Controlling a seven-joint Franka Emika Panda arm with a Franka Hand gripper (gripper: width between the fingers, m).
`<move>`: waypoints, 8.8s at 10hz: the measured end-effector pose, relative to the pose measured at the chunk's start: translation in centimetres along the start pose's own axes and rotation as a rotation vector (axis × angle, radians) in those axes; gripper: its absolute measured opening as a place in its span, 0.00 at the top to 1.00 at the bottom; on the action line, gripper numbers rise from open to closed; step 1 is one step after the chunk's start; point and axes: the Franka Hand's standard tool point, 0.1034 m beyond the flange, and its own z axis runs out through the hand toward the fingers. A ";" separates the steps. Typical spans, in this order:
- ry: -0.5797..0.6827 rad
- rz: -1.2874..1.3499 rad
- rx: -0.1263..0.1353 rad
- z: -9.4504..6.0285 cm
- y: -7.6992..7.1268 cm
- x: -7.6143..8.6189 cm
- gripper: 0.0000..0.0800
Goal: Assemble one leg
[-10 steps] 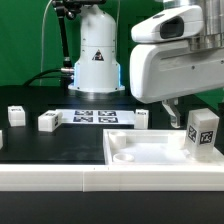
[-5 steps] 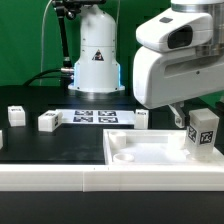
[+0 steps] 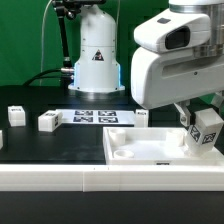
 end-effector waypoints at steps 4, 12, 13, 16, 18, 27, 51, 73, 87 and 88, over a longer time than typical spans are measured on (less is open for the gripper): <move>0.007 0.164 -0.002 0.0 0.1 0.0 0.63; 0.216 0.841 0.051 0.8 -1.0 -2.1 0.63; 0.211 0.928 0.072 0.9 -1.4 -2.1 0.63; 0.187 1.157 0.120 1.0 -2.2 -1.5 0.63; 0.154 1.187 0.119 1.0 -2.2 -1.2 0.54; 0.193 0.582 -0.001 1.6 -1.6 -1.5 0.19; 0.251 0.467 -0.012 1.4 0.2 -0.8 0.64; 0.304 0.130 -0.138 1.7 -0.7 -1.7 0.19; 0.273 -0.100 -0.168 0.9 0.2 -1.1 0.64; 0.278 -0.035 -0.158 0.9 0.2 -1.1 0.64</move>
Offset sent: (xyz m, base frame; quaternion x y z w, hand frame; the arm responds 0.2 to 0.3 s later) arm 0.0000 0.0000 0.0000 0.0000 0.0000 0.1938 0.9810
